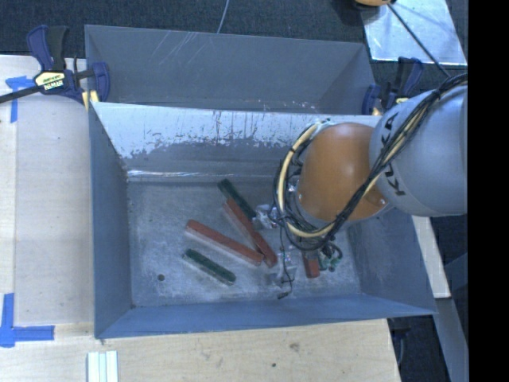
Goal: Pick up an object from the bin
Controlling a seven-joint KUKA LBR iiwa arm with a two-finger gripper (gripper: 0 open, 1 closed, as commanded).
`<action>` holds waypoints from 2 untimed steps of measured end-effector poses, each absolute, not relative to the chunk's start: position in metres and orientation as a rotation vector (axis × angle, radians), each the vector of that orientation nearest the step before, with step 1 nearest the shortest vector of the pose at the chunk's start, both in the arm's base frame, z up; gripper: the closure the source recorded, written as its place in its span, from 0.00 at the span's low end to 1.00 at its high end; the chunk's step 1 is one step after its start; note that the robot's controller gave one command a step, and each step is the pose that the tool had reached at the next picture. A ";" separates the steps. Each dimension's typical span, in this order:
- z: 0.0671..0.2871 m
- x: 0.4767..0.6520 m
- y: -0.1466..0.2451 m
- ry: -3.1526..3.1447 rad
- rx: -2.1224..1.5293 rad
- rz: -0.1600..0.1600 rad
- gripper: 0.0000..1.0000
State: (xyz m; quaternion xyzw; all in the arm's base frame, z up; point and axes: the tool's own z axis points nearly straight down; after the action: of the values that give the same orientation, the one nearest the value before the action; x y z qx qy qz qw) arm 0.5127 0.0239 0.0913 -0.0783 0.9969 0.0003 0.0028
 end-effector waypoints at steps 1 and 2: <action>0.141 0.517 0.008 3.122 -0.382 0.002 0.00; 0.078 0.558 0.087 3.115 -0.339 0.001 0.00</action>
Offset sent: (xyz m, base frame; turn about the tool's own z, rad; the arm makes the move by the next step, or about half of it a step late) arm 0.0465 0.0688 -0.0213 -0.0658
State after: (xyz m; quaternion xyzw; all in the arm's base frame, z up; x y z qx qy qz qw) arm 0.5582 0.0872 0.0776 -0.1082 0.9941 0.0003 0.0041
